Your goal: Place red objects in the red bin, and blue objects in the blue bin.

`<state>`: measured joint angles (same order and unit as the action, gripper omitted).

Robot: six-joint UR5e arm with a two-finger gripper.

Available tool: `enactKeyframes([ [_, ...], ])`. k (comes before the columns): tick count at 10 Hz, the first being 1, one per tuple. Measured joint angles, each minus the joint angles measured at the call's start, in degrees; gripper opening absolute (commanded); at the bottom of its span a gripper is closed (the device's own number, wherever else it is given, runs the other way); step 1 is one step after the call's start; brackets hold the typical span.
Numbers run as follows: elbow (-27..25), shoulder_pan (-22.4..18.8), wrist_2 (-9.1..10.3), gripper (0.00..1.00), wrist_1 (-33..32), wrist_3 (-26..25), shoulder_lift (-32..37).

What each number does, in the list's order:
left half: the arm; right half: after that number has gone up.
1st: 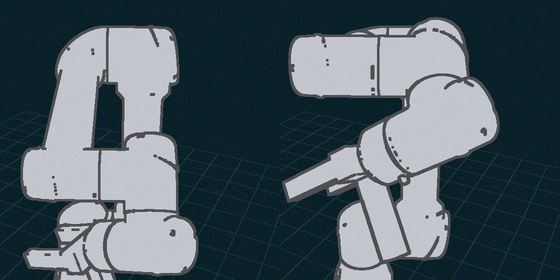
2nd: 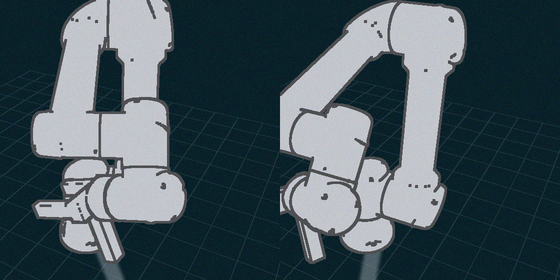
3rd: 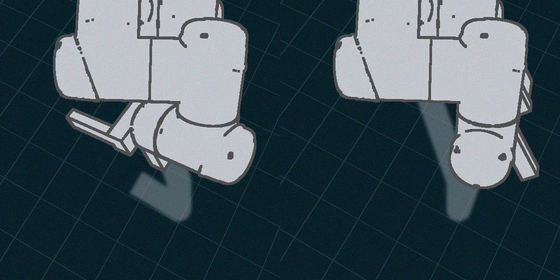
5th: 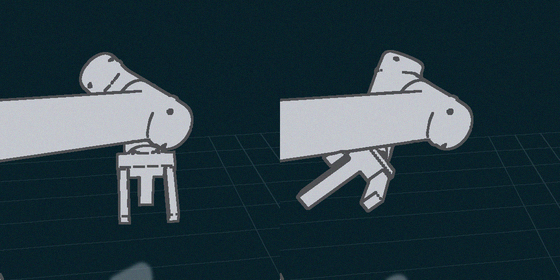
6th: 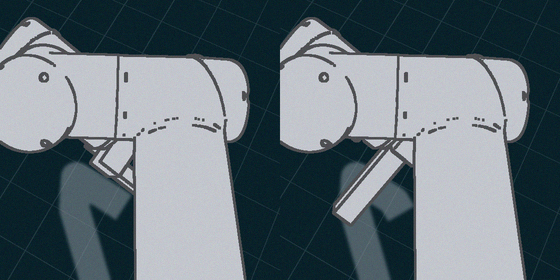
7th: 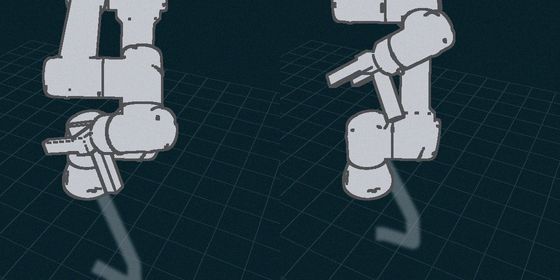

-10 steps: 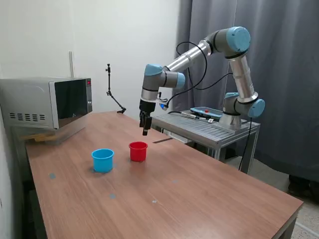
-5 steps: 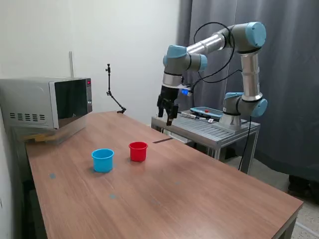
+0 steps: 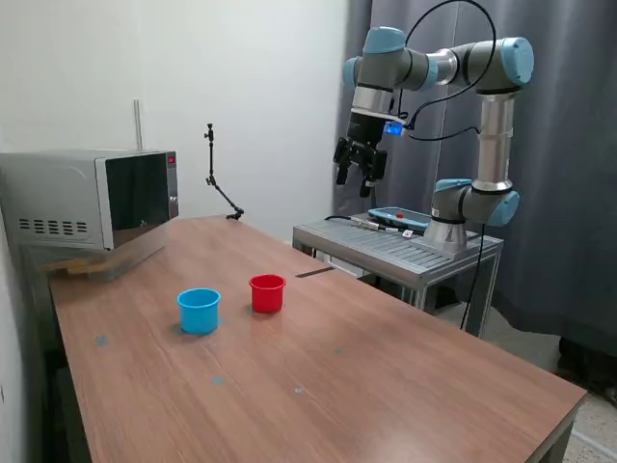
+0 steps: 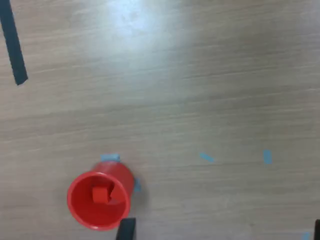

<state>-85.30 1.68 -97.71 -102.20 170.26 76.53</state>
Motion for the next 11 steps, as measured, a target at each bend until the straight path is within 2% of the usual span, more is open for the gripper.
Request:
enactKeyframes([
  [2,0.07,-0.38,0.01,1.00,1.16,0.92,2.60],
  [4,2.25,-1.22,0.18,1.00,4.10,3.42,4.10],
  [8,6.58,-2.15,0.48,1.00,10.85,6.79,4.93],
  [11,6.92,-2.42,0.89,1.00,12.69,8.46,5.25],
])
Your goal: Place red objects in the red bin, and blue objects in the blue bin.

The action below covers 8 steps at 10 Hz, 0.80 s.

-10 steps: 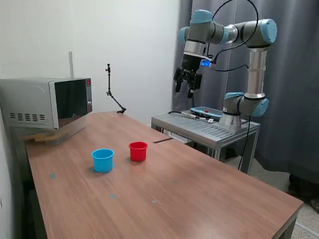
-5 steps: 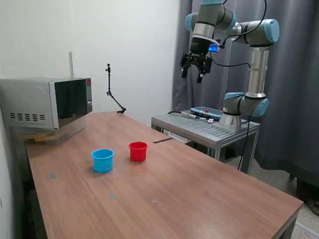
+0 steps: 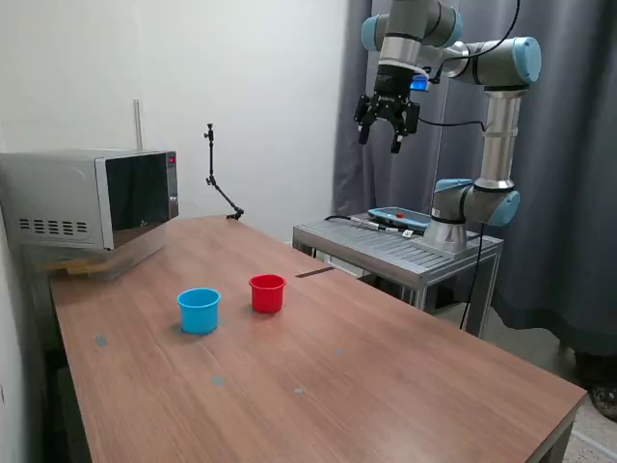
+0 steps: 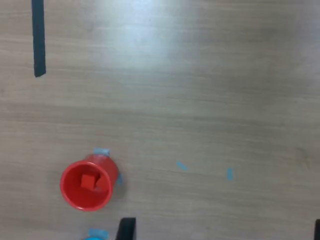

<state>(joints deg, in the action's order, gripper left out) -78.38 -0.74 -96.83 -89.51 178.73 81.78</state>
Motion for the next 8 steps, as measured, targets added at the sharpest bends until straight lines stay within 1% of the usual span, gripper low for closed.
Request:
enactKeyframes([
  [3,-0.28,-0.19,1.78,1.00,0.14,0.15,0.17],
  [8,-0.38,-1.14,2.51,1.00,-0.35,-0.03,0.22],
])
